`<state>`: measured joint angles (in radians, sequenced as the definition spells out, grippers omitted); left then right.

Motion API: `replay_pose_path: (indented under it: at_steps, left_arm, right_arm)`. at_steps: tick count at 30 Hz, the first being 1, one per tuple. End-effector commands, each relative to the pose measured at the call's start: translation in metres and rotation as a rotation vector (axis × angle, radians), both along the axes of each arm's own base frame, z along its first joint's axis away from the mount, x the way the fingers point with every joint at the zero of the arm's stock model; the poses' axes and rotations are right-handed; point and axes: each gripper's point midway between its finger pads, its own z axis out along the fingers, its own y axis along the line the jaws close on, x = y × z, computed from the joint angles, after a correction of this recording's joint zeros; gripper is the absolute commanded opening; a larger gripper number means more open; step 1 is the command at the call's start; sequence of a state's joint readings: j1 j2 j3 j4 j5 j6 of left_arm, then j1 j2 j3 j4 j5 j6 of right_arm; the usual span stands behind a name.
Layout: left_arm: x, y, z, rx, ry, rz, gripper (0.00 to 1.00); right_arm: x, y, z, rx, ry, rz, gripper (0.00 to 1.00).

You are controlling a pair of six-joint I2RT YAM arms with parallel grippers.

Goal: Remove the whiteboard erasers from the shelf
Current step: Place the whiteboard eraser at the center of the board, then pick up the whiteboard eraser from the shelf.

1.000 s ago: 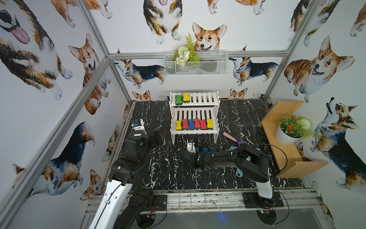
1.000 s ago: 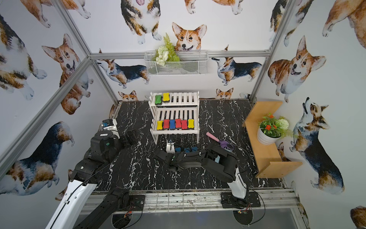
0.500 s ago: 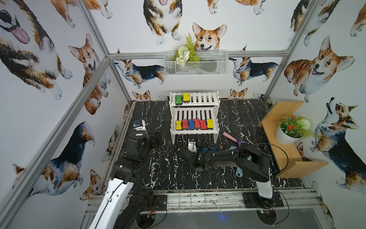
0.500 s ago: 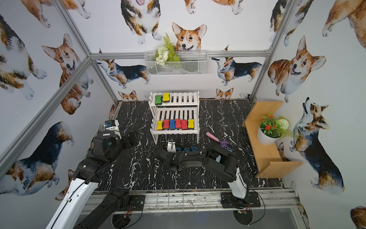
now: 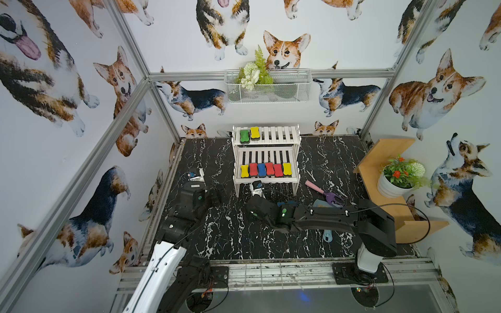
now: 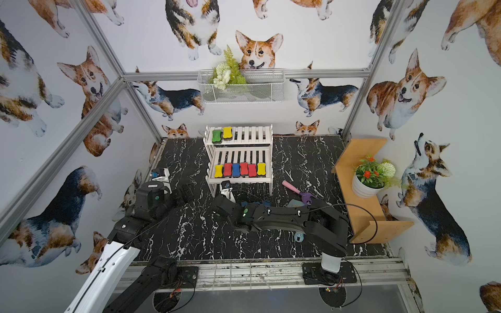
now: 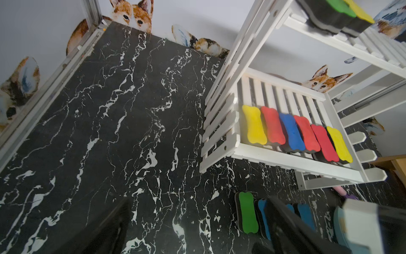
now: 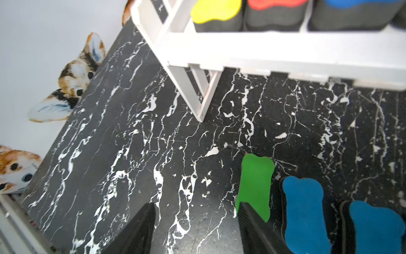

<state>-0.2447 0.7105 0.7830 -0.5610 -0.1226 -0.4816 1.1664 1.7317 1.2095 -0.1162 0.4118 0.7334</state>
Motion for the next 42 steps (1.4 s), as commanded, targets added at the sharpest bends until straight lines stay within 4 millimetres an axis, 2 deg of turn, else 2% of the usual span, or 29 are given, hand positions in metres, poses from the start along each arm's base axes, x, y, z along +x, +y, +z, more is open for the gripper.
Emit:
replay_pose_path:
  at_steps: [1,4,7,11,13,16,21,23,27,28,31,36,42]
  left_arm:
    - [0.003,-0.01,-0.001,-0.064,-0.013,-0.028,1.0]
    - [0.004,-0.015,-0.004,-0.087,-0.006,-0.044,1.0]
    - [0.007,-0.019,-0.008,-0.103,0.011,-0.054,1.0]
    - [0.008,-0.023,-0.013,-0.11,0.034,-0.066,1.0]
    - [0.008,-0.023,-0.012,-0.109,0.033,-0.066,1.0]
    - [0.009,-0.022,-0.009,-0.104,0.028,-0.068,1.0]
    - [0.012,-0.024,0.0,-0.096,0.024,-0.075,1.0]
    - [0.013,-0.023,0.003,-0.092,0.023,-0.076,1.0]
    - [0.013,-0.021,0.007,-0.075,0.022,-0.07,1.0]
    - [0.013,-0.021,0.007,-0.074,0.021,-0.069,1.0]
    - [0.013,-0.021,0.01,-0.074,0.016,-0.073,1.0]
    - [0.013,-0.02,0.017,-0.071,-0.003,-0.067,1.0]
    - [0.014,-0.02,0.015,-0.072,-0.001,-0.066,1.0]
  right_arm:
    - [-0.005,-0.01,0.031,-0.049,-0.054,0.071,0.66]
    - [0.006,-0.025,0.074,-0.027,-0.102,0.053,0.66]
    - [0.025,-0.042,0.115,0.06,-0.116,0.034,0.66]
    - [0.061,-0.063,0.166,0.116,-0.179,-0.016,0.64]
    - [0.08,-0.067,0.187,0.114,-0.201,-0.025,0.64]
    - [0.115,-0.063,0.207,0.086,-0.192,-0.014,0.64]
    - [0.178,-0.058,0.222,-0.001,-0.194,-0.043,0.64]
    - [0.197,-0.055,0.223,-0.011,-0.199,-0.049,0.64]
    - [0.225,-0.063,0.209,-0.003,-0.19,-0.105,0.64]
    - [0.228,-0.065,0.203,0.0,-0.18,-0.113,0.6]
    - [0.233,-0.068,0.197,0.026,-0.186,-0.112,0.57]
    - [0.234,-0.065,0.2,0.044,-0.208,-0.095,0.57]
    - [0.235,-0.062,0.194,0.071,-0.205,-0.095,0.6]
